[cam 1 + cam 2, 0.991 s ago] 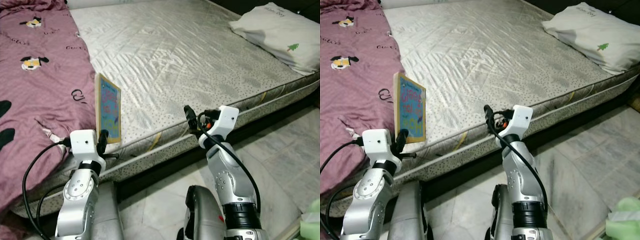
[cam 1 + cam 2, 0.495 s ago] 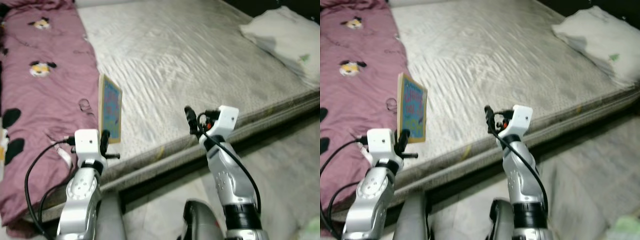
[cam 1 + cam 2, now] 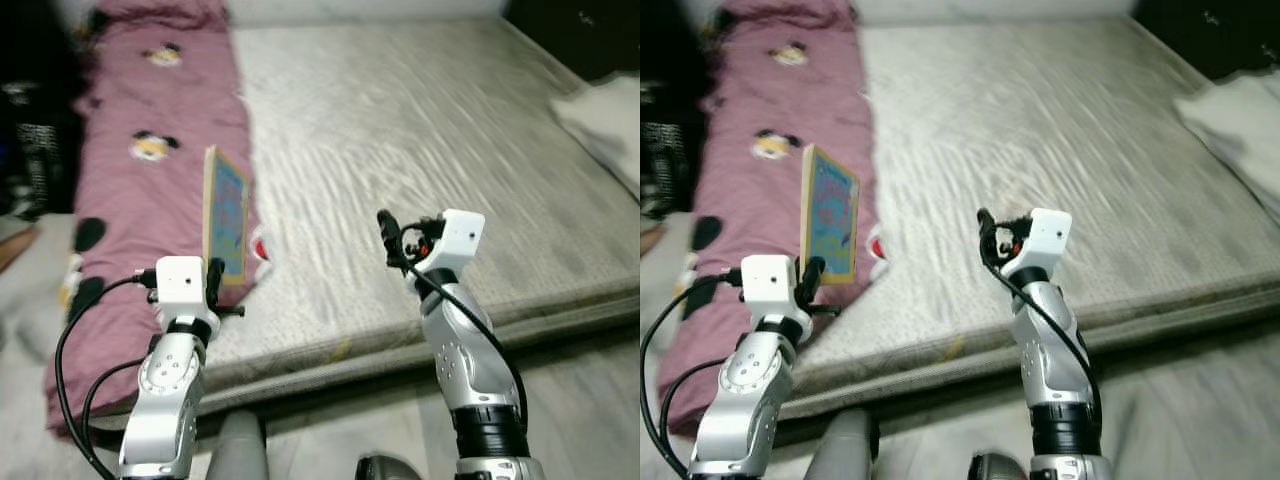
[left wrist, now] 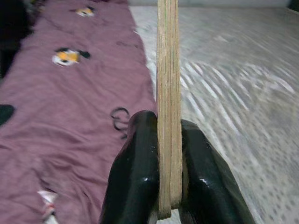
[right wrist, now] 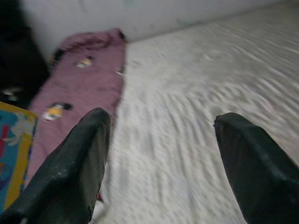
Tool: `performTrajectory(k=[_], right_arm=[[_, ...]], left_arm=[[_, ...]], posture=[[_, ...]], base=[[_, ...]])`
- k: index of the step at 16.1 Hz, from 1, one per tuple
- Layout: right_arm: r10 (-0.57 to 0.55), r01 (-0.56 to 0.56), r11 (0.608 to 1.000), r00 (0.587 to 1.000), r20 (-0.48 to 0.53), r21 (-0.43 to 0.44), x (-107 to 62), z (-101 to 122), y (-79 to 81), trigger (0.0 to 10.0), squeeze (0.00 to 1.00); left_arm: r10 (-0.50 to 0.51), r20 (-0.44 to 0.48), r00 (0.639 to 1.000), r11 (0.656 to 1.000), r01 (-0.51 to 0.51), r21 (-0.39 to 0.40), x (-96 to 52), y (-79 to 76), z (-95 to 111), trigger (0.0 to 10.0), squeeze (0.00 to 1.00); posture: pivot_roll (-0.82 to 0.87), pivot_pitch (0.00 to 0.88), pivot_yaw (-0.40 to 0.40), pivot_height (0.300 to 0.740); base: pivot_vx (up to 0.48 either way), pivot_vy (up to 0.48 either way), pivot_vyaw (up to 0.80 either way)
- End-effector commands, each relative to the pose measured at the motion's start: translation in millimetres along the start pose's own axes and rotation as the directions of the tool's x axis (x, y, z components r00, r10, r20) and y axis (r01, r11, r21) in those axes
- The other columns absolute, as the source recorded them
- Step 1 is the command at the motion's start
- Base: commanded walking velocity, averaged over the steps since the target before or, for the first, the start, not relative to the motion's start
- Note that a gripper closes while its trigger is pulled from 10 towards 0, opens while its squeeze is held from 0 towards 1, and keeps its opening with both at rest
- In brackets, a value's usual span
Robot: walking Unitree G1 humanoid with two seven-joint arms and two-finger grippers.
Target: Clean up the room
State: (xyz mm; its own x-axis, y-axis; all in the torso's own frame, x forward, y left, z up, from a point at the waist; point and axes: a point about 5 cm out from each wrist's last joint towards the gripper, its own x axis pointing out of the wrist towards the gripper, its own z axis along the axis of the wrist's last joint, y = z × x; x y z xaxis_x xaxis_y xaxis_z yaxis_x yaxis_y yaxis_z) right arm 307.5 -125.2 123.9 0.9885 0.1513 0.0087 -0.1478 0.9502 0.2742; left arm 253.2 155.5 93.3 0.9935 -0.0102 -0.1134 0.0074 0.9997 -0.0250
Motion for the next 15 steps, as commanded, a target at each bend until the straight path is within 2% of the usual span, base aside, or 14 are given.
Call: performTrajectory(k=[1, 3, 6, 15], right_arm=[[-0.002, 0.002, 1.0, 1.0, 0.009, -0.011, -0.5, 2.4, -2.6, 10.0, 0.0], [0.005, -0.005, 1.0, 1.0, 0.006, -0.012, -0.6, 1.2, -1.9, 10.0, 0.0], [0.015, -0.015, 1.0, 1.0, 0.004, -0.011, -0.2, 0.3, -0.3, 10.0, 0.0], [0.027, -0.027, 1.0, 1.0, 0.004, -0.016, 0.1, -0.7, 0.9, 10.0, 0.0]], left_arm=[[-0.022, 0.046, 0.999, 1.0, 0.022, -0.013, 2.4, -4.0, 9.1, 10.0, 0.0], [-0.024, 0.047, 0.999, 0.999, 0.023, 0.025, 4.1, -6.9, 9.7, 10.0, 0.0], [-0.045, 0.061, 0.997, 0.998, 0.043, 0.038, 4.7, -11.0, 11.2, 10.0, 0.0], [-0.032, 0.059, 0.998, 0.999, 0.031, 0.023, 7.1, -10.7, 10.6, 10.0, 0.0]], posture=[[0.1, 0.0, -0.048, 0.74], [0.1, 0.0, -0.049, 0.74], [0.1, 0.0, -0.051, 0.74], [0.1, 0.0, -0.053, 0.74]], base=[[0.0, 0.0, 0.0], [0.0, 0.0, 0.0], [0.0, 0.0, 0.0], [0.0, 0.0, 0.0]])
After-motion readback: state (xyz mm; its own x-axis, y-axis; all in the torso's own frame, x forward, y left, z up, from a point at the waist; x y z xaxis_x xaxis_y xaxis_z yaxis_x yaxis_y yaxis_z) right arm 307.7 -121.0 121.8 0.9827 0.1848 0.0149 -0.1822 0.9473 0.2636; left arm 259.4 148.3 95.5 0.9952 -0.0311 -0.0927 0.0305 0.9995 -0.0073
